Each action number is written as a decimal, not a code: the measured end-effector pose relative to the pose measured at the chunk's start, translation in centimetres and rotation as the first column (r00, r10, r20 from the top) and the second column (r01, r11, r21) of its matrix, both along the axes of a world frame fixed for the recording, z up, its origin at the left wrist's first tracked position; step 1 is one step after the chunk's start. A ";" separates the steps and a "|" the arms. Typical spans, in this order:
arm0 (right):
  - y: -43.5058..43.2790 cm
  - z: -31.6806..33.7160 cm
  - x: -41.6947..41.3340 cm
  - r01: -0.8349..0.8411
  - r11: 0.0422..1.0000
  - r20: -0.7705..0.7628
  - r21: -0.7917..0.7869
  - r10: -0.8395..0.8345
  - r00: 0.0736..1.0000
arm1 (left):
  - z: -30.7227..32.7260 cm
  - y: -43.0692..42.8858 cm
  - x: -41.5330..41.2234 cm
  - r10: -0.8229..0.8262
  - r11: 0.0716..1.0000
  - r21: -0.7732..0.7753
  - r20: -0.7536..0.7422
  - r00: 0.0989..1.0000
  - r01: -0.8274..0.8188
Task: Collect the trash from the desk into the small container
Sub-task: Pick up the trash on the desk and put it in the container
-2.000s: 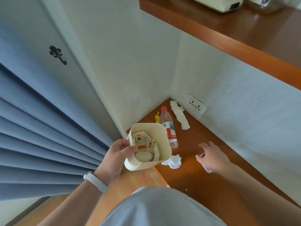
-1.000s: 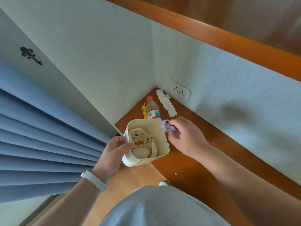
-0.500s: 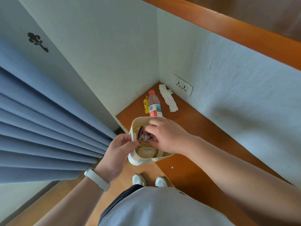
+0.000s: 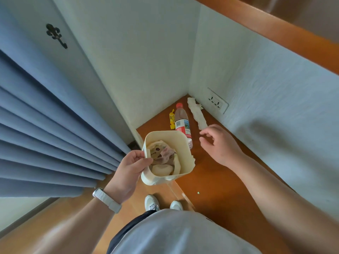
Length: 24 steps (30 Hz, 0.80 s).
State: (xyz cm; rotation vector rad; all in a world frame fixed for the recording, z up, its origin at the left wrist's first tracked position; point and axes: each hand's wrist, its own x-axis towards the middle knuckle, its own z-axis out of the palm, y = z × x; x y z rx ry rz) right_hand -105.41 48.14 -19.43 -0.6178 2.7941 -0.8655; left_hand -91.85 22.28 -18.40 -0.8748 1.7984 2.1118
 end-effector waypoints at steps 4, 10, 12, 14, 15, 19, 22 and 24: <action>1.0 -4.2 -0.4 0.070 0.974 0.172 0.217 -0.109 0.979 | -0.1 -1.3 -0.5 0.008 1.000 -0.003 0.005 1.000 -0.008; -0.8 -10.1 1.6 -0.010 0.936 0.337 0.353 -0.117 0.934 | -0.5 -3.5 -0.8 0.034 0.999 -0.006 0.027 0.999 -0.034; -1.7 -11.2 2.2 -0.070 0.928 0.315 0.365 -0.052 0.948 | -0.6 -4.2 -0.9 0.043 0.999 -0.009 0.028 0.999 -0.042; -2.5 -11.9 2.7 -0.141 0.899 0.222 0.414 0.050 0.974 | -0.7 -4.7 -0.9 0.050 0.999 -0.018 0.029 0.998 -0.049; -2.9 -12.2 2.8 -0.157 0.887 0.168 0.434 0.092 0.982 | -0.8 -5.0 -0.9 0.056 0.998 -0.021 0.031 0.998 -0.056; -5.0 -12.7 2.8 -0.209 0.864 0.073 0.457 0.198 0.978 | -0.7 -5.9 -0.8 0.090 0.996 -0.019 0.024 0.996 -0.089; -6.0 -13.1 2.8 -0.244 0.827 0.097 0.506 0.226 0.969 | -0.7 -6.8 -0.8 0.093 0.995 -0.024 0.016 0.996 -0.092; -6.5 -13.4 2.8 -0.239 0.822 0.140 0.518 0.194 0.971 | -0.9 -7.5 -0.7 0.098 0.995 -0.028 0.011 0.995 -0.098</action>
